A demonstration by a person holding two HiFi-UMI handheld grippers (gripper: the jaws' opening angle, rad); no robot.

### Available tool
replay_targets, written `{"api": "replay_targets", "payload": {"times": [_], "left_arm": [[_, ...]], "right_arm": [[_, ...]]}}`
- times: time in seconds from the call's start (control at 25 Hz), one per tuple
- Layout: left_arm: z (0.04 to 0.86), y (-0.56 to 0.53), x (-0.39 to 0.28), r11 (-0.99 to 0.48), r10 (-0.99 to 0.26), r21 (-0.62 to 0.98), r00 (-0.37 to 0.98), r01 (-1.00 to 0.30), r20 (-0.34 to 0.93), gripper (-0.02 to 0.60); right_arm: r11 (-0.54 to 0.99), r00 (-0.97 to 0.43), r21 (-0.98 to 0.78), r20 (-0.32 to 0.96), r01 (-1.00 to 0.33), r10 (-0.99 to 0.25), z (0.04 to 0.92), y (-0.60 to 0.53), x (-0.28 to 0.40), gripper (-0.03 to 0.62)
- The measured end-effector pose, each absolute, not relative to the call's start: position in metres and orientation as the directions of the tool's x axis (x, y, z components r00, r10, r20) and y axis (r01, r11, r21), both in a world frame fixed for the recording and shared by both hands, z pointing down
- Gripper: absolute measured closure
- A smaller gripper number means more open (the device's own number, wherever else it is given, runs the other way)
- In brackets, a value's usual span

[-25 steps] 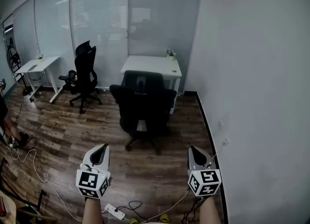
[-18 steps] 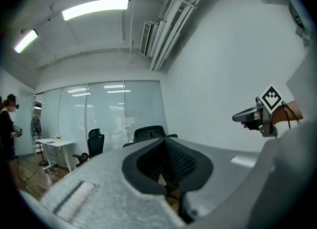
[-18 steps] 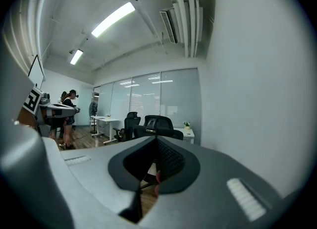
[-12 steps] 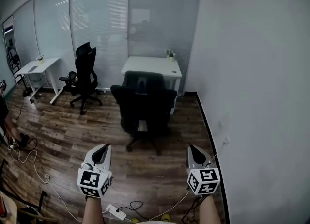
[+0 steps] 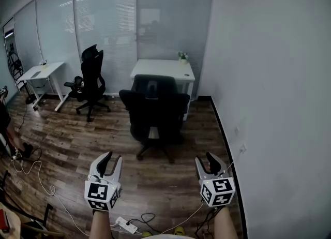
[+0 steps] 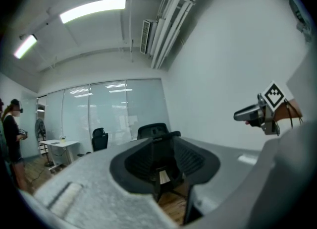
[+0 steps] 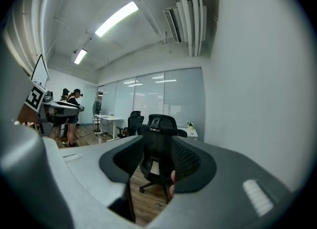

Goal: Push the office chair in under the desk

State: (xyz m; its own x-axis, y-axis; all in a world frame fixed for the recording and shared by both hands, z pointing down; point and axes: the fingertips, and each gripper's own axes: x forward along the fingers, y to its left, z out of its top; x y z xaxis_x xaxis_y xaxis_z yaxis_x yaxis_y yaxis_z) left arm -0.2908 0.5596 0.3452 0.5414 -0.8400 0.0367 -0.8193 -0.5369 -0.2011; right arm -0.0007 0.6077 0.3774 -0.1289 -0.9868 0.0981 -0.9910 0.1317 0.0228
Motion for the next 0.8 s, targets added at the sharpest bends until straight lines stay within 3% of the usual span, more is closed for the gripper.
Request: {"api": "replay_targets", "payload": {"times": [0.04, 0.36, 0.8], "left_arm": [[0.347, 0.56, -0.292, -0.538, -0.84, -0.198, 0.541, -0.819, 0.042, 0.442], [0.355, 0.563, -0.298, -0.55, -0.834, -0.17, 0.55, -0.818, 0.054, 0.397], [0.358, 0.568, -0.322, -0.562, -0.826, -0.153, 0.562, -0.813, 0.048, 0.39]], "right_arm": [[0.132, -0.129, 0.023, 0.1, -0.991, -0.987, 0.379, 0.608, -0.002, 0.431], [0.11, -0.105, 0.04, 0.108, -0.993, -0.989, 0.378, 0.612, -0.011, 0.433], [0.084, -0.081, 0.027, 0.092, -0.996, -0.992, 0.374, 0.62, -0.035, 0.433]]}}
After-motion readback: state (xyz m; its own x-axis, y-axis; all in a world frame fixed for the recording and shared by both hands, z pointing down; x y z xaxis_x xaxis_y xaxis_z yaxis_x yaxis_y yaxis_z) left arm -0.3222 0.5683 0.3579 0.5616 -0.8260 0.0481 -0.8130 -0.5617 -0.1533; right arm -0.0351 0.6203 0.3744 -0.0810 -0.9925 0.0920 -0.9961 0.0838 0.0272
